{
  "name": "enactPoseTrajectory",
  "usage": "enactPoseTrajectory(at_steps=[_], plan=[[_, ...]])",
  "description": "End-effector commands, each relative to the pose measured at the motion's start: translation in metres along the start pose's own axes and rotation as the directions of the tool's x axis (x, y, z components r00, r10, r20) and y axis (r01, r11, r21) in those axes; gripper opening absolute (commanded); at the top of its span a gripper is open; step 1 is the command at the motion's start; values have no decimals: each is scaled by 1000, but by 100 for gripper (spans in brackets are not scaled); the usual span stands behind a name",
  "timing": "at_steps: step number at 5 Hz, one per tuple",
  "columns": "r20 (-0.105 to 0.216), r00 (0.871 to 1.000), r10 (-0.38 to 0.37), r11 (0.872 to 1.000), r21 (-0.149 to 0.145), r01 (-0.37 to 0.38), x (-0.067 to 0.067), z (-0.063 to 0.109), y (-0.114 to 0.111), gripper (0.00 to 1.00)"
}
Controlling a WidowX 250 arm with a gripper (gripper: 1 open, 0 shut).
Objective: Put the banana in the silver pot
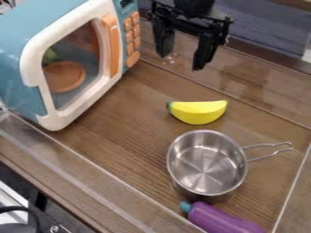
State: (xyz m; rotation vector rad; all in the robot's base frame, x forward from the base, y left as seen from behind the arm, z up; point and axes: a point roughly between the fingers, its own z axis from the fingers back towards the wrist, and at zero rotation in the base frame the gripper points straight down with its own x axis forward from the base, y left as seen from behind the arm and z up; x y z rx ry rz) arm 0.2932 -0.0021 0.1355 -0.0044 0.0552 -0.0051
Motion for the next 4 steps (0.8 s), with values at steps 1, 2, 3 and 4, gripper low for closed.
enactPoseTrajectory(at_steps=[1,2,3,4], plan=[[-73,966,-247,969,-24,246,-5,-31,-5,100],[-85,872,-481,877,-54,478,-5,-52,-16,100],[-72,728,-681,731,-31,681,-3,-70,-24,100],[-71,637,-767,638,7,770,-2,-72,-27,100]])
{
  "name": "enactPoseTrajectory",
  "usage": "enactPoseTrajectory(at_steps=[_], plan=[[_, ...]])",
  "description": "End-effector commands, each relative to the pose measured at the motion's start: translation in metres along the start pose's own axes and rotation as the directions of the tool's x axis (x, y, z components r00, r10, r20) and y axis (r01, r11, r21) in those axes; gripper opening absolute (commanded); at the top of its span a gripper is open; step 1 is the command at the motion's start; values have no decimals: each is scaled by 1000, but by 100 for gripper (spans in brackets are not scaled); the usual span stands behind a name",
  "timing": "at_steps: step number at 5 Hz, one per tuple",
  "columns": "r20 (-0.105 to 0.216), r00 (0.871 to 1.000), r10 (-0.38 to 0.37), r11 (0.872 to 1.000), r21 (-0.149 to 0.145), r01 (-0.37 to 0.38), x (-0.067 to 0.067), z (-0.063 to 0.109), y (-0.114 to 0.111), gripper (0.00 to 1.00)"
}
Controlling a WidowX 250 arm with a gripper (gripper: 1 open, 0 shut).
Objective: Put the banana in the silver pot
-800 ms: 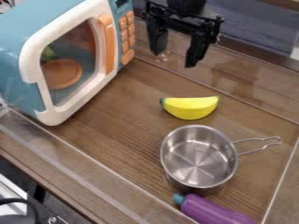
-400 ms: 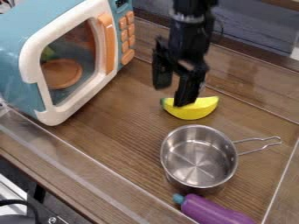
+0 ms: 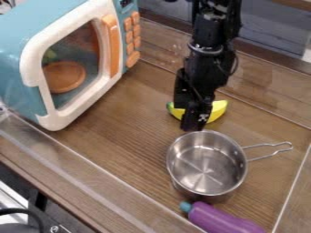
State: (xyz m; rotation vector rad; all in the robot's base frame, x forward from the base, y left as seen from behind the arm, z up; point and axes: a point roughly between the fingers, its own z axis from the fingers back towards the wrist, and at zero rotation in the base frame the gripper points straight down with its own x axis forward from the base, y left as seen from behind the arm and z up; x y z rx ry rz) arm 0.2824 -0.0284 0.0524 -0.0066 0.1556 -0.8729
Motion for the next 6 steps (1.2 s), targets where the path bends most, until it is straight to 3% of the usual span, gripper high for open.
enactPoseTrajectory(at_steps=[1,4,6], plan=[[28,998,-63,995,73,61,3,12,6,100],[25,987,-160,973,175,153,6,11,16,100],[32,984,-178,958,233,166,8,10,22,100]])
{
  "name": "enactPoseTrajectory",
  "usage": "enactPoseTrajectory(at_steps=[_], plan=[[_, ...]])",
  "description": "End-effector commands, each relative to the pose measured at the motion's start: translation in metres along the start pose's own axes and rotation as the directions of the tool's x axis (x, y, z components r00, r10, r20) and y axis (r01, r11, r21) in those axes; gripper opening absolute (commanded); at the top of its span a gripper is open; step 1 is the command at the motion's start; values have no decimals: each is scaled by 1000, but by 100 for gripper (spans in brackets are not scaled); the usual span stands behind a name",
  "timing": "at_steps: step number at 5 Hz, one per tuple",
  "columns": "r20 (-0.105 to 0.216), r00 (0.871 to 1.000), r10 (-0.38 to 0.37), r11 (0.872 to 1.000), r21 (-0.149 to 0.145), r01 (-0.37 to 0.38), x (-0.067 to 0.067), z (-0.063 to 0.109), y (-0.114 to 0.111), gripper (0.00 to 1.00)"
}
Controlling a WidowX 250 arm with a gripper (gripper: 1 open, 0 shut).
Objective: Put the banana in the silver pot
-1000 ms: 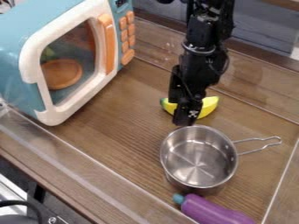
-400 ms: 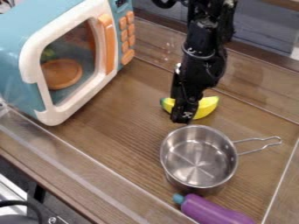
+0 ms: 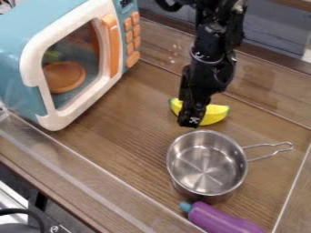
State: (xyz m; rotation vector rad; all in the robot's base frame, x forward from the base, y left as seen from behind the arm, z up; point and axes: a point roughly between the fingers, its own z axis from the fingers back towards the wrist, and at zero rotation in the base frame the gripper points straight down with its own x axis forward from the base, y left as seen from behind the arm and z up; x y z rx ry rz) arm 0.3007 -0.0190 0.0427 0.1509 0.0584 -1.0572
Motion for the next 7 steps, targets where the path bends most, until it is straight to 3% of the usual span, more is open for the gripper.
enactPoseTrajectory(at_steps=[1,4,7], plan=[[42,999,-4,997,72,1,2,15,8,100],[73,997,-3,991,133,-7,3,12,15,100],[104,995,5,986,167,-23,5,8,22,100]])
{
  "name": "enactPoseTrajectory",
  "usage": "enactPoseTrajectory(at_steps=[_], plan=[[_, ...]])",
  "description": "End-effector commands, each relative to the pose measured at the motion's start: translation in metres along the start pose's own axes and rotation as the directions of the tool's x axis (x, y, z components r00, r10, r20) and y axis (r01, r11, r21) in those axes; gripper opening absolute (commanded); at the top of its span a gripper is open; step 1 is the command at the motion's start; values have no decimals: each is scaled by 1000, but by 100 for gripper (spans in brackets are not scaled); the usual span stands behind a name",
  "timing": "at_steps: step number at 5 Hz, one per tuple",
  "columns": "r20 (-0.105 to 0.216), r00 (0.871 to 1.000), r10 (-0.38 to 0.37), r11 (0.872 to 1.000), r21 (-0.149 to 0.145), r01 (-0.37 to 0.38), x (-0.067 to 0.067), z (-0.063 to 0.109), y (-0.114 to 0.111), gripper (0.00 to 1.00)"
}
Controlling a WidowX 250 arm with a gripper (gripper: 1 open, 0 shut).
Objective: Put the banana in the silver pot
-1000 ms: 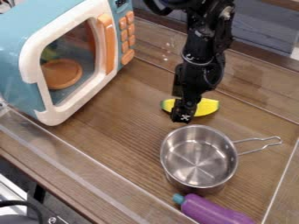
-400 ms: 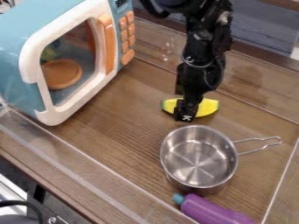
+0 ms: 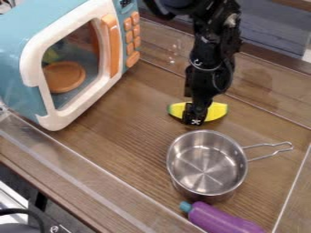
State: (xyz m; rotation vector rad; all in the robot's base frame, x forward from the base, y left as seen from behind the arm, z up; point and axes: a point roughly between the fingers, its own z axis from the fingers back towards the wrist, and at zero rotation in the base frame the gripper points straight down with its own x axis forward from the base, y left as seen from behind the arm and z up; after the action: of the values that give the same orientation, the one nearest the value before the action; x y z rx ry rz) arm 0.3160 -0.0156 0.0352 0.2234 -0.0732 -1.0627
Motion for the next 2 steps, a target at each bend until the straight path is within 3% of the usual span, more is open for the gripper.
enactPoseTrajectory(at_steps=[1,2], plan=[[40,999,15,998,55,-17,1,13,11,100],[51,999,14,998,62,-17,1,9,14,100]])
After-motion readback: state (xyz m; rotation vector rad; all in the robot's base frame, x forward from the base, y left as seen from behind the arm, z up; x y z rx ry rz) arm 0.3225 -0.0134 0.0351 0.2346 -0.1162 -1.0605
